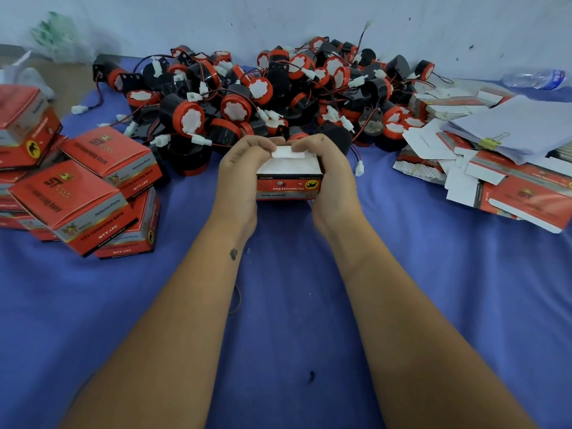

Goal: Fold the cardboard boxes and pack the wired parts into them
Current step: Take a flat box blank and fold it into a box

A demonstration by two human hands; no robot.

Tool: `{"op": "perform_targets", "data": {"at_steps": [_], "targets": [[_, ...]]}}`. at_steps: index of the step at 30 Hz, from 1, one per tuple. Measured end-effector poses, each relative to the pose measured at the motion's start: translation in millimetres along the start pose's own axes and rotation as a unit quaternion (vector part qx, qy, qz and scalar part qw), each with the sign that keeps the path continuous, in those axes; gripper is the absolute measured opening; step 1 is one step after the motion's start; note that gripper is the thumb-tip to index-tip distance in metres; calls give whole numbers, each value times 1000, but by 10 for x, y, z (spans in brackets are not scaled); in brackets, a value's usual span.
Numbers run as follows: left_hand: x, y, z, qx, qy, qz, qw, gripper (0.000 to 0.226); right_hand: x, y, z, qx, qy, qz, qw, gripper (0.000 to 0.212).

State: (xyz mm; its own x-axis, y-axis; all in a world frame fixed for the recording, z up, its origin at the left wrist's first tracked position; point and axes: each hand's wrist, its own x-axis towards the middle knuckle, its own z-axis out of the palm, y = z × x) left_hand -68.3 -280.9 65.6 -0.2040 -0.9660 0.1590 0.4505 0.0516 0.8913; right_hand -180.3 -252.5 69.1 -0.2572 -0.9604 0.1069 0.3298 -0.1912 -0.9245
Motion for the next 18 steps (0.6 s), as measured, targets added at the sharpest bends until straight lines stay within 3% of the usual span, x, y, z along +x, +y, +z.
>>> {"op": "perform_targets", "data": {"at_steps": [3, 6, 11, 18], "targets": [[-4, 6, -26, -34, -7, -10, 999, 33, -11, 27, 15, -77, 7, -31, 996, 13], [19, -2, -9, 12, 23, -5, 1000, 24, -17, 26, 21, -68, 16, -34, 997, 19], [53, 14, 35, 93, 64, -68, 991, 26, 5, 2, 28, -70, 52, -33, 996, 33], [23, 21, 103, 176, 82, -31, 981, 31, 15, -16, 54, -80, 76, -28, 994, 45]]}}
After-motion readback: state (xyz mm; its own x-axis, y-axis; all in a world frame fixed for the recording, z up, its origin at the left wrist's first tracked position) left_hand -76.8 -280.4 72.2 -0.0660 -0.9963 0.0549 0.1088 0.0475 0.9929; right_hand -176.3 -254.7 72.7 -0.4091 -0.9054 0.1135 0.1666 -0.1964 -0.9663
